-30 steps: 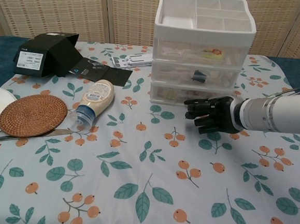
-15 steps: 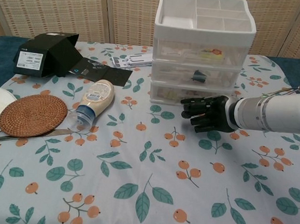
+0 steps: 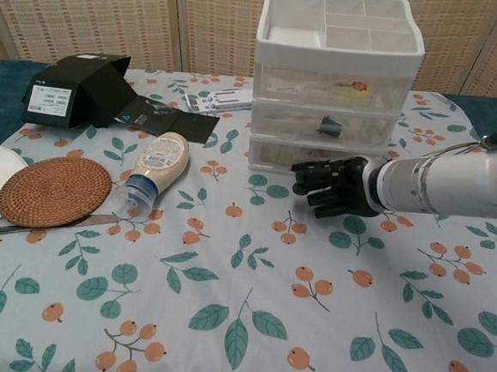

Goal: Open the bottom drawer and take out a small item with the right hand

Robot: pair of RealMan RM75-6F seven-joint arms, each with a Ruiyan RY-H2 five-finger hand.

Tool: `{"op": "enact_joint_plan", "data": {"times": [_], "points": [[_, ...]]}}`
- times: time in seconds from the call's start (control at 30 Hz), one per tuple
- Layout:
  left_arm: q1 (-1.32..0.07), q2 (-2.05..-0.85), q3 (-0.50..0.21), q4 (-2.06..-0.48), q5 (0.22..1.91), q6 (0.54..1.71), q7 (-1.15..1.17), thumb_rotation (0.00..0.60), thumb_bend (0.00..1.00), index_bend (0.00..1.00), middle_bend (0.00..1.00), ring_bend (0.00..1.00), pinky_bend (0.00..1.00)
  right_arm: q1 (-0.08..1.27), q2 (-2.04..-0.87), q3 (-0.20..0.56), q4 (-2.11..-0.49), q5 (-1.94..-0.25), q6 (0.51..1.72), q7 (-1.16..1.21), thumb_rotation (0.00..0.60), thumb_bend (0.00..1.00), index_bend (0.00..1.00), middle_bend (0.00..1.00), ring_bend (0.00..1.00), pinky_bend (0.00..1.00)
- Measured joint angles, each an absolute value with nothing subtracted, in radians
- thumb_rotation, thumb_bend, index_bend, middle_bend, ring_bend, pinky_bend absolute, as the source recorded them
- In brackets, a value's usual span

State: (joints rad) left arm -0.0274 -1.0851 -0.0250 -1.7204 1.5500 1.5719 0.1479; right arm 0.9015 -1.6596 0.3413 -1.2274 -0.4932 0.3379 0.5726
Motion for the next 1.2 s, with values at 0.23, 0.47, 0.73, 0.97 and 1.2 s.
{"op": "enact_joint_plan", "data": {"times": [0.23, 0.47, 0.73, 0.97, 1.2], "points": [[-0.027, -1.084, -0.025, -1.724, 1.55, 1.572, 0.15, 0.6, 0.18, 0.13, 0.04, 0.08, 0.07, 0.91, -1.665, 0.336, -1.215, -0.484, 0.332, 0.56, 0.6, 0.69, 0.16, 0.78, 1.0, 1.0], [-0.027, -1.084, -0.024, -1.726, 1.551, 1.57, 0.153, 0.6, 0.18, 0.13, 0.04, 0.08, 0.07, 0.904, -1.66, 0.334, -1.229, -0.488, 0.334, 0.551, 0.6, 0.69, 0.19, 0.78, 1.0, 1.0], [-0.028, -1.085, -0.023, -1.727, 1.555, 1.568, 0.155, 0.6, 0.18, 0.13, 0.04, 0.08, 0.07, 0.88, -1.635, 0.33, -1.289, -0.507, 0.341, 0.542, 0.6, 0.69, 0.19, 0.78, 1.0, 1.0], [-0.027, -1.086, -0.021, -1.727, 1.558, 1.57, 0.154, 0.6, 0.18, 0.13, 0.04, 0.08, 0.07, 0.846, -1.609, 0.32, -1.365, -0.533, 0.347, 0.537, 0.6, 0.69, 0.19, 0.77, 1.0, 1.0], [-0.027, -1.088, -0.02, -1.731, 1.566, 1.572, 0.155, 0.6, 0.18, 0.13, 0.04, 0.08, 0.07, 0.808, -1.574, 0.311, -1.448, -0.578, 0.363, 0.528, 0.6, 0.69, 0.06, 0.76, 1.0, 1.0]]}}
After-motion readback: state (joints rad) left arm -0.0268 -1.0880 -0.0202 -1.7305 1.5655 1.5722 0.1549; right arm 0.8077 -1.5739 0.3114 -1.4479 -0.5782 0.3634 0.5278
